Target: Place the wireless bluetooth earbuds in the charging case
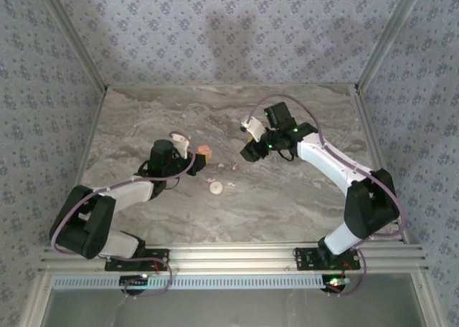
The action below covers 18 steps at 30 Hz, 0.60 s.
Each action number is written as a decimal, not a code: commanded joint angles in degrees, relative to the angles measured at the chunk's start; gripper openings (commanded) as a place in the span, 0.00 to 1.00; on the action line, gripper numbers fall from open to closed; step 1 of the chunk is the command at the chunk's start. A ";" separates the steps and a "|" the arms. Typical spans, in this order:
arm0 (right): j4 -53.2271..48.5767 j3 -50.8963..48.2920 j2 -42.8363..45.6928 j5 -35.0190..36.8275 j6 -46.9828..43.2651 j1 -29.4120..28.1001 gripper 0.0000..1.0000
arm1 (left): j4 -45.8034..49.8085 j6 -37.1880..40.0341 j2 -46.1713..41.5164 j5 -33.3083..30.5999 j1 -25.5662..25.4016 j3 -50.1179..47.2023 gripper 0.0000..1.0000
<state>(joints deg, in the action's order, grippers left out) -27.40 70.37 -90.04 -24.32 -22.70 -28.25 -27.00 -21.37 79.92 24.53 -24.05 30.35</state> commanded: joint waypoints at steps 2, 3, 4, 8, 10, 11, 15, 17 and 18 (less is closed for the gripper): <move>-3.12 2.90 -3.23 -5.21 -15.36 1.24 0.56 | -1.56 -1.05 0.06 2.25 0.70 1.38 0.07; -3.34 3.01 -3.74 -5.49 -17.19 1.35 0.56 | -1.51 -1.05 0.02 2.27 0.78 1.38 0.07; -3.60 3.36 -4.38 -5.54 -19.50 1.35 0.56 | -1.41 -1.05 0.06 2.21 0.88 1.38 0.07; -5.87 4.96 -7.06 -5.09 -28.08 1.31 0.56 | -1.60 -1.09 -0.30 2.03 1.14 1.24 0.07; -7.49 6.01 -8.61 -4.17 -31.94 1.34 0.56 | -1.39 -0.87 -0.25 2.01 1.20 1.29 0.07; -9.68 6.75 -9.45 -3.90 -34.34 1.24 0.56 | -1.23 -0.74 -0.14 2.07 1.33 1.39 0.07; -13.85 9.35 -12.86 -0.34 -41.67 1.17 0.57 | -1.38 -0.51 0.71 2.71 1.58 1.39 0.07; -15.74 10.78 -14.66 2.51 -45.17 0.67 0.56 | -1.44 -0.70 1.32 2.99 1.72 1.56 0.07; -16.72 11.41 -15.67 3.47 -47.35 0.24 0.56 | -1.47 -0.95 1.76 3.21 1.92 1.71 0.07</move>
<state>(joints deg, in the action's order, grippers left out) -38.24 79.18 -103.22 -24.97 -60.14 -27.42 -27.09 -22.00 80.42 26.13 -22.79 30.35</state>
